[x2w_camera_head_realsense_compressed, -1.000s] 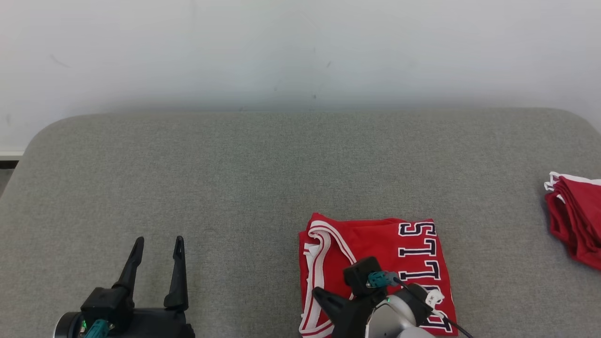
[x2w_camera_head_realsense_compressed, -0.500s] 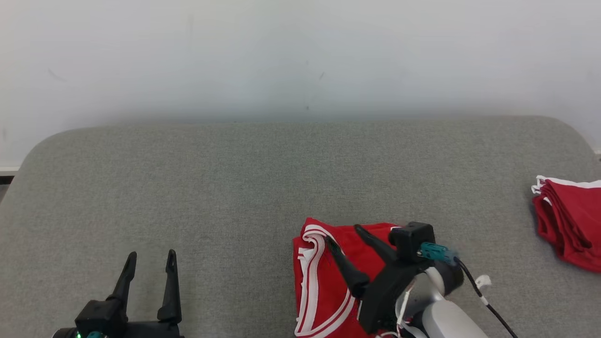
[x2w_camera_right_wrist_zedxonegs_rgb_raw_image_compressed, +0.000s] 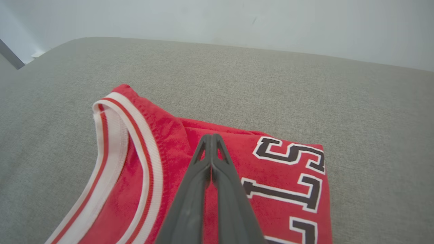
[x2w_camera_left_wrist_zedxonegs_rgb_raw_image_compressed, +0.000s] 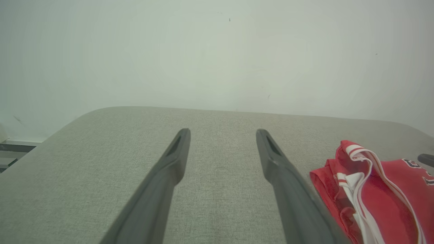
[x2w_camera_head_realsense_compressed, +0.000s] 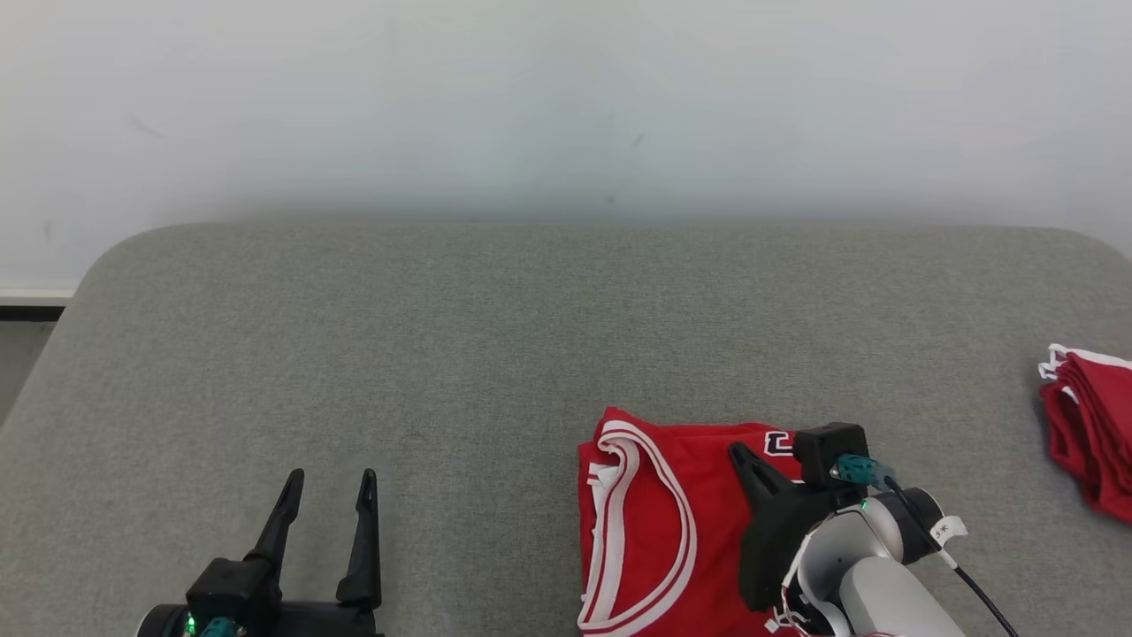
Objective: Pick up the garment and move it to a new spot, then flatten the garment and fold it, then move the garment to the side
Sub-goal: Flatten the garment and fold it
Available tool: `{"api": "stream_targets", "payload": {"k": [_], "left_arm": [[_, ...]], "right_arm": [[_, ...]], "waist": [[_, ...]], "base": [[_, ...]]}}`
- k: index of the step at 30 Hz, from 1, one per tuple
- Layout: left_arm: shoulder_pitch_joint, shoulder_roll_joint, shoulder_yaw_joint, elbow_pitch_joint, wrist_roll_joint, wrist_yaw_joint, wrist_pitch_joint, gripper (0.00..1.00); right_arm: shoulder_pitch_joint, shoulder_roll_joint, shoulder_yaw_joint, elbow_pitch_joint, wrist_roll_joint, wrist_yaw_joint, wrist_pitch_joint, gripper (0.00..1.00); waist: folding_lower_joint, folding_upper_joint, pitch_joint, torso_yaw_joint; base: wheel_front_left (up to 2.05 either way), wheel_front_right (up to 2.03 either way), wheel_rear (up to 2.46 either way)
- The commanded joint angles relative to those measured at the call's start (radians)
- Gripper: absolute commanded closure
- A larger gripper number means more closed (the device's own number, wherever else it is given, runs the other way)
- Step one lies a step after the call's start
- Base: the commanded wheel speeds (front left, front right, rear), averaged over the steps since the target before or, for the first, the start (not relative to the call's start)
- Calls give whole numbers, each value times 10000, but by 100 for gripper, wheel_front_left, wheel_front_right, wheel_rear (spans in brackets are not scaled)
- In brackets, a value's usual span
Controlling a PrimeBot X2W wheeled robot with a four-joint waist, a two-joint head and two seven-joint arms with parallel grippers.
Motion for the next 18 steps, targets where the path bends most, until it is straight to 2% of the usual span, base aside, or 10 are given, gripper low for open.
{"api": "stream_targets", "payload": {"k": [1,18], "left_arm": [[-61,2,-19,7,-97,-24,-1,0],[-570,2,-672,165,-269,36,-1,0]], "right_arm": [[-208,33,145,165,124,-27,-83,100],[-2740,21,2822,3390,2329,-27,-447,100]], "waist": [[0,0,140,284],[0,0,802,1450]], "base": [[0,0,0],[0,0,0]]}}
